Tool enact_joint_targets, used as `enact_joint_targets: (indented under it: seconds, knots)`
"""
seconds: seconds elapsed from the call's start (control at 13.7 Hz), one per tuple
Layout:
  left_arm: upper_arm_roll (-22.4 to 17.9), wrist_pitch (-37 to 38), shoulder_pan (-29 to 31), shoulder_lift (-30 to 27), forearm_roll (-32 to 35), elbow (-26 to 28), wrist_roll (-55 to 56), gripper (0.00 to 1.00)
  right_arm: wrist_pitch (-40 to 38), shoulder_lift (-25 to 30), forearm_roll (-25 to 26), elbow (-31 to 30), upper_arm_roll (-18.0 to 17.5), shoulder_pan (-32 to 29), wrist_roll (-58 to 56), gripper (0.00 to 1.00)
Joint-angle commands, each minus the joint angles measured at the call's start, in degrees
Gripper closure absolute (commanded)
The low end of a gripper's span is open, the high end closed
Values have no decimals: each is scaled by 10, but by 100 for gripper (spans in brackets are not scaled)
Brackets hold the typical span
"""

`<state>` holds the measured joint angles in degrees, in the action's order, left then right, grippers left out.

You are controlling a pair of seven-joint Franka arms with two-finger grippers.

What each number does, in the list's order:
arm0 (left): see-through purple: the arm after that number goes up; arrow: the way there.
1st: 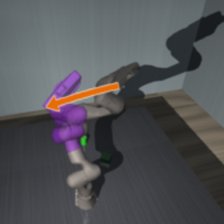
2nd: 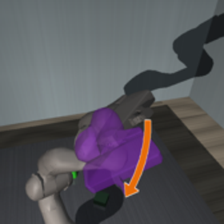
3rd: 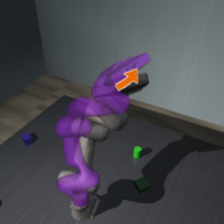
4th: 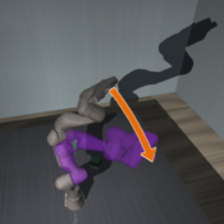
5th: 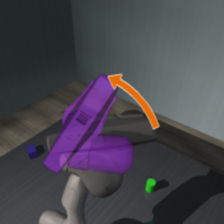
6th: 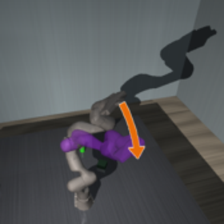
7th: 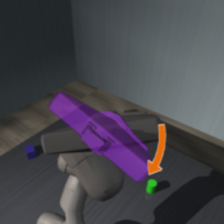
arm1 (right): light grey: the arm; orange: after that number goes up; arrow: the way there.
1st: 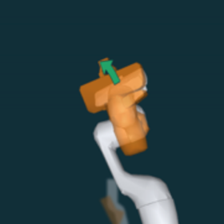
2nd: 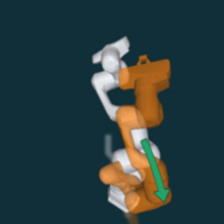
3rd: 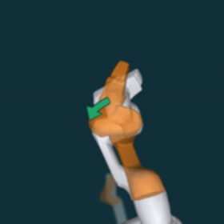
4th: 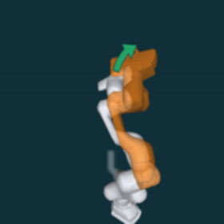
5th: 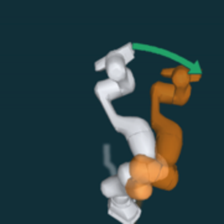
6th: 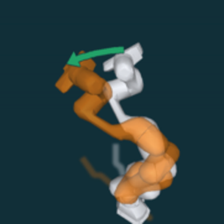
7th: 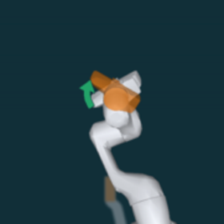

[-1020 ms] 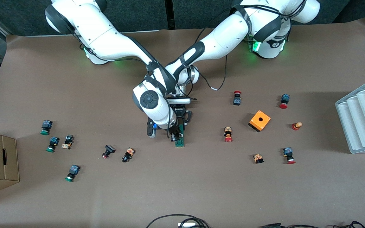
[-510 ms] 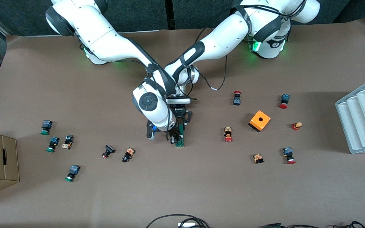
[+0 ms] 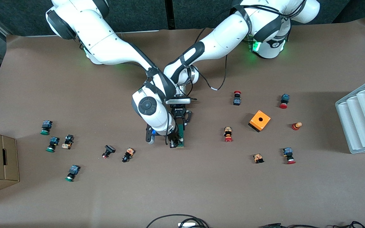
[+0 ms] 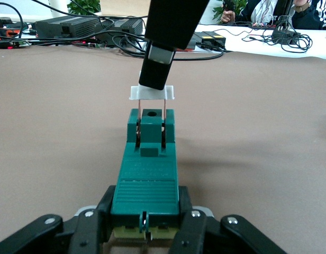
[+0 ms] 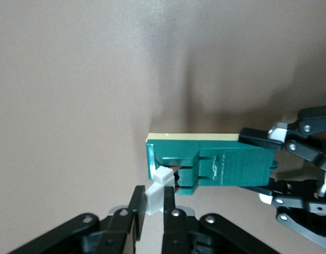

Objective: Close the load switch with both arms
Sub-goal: 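Press the white slider fully to the switch end with the right gripper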

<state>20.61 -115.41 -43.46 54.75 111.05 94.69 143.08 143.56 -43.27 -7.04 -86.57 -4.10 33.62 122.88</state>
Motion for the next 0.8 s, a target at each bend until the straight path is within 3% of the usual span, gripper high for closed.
enact_joint_targets:
  seconds: [0.0, 0.73]
  knots:
    - [-8, -5, -5, 9, 13, -5, 13, 51, -13, -24, 4, 31, 2, -3, 2, 81]
    - [-8, -5, -6, 10, 13, -5, 13, 52, -8, -52, 4, 53, 14, -6, 0, 81]
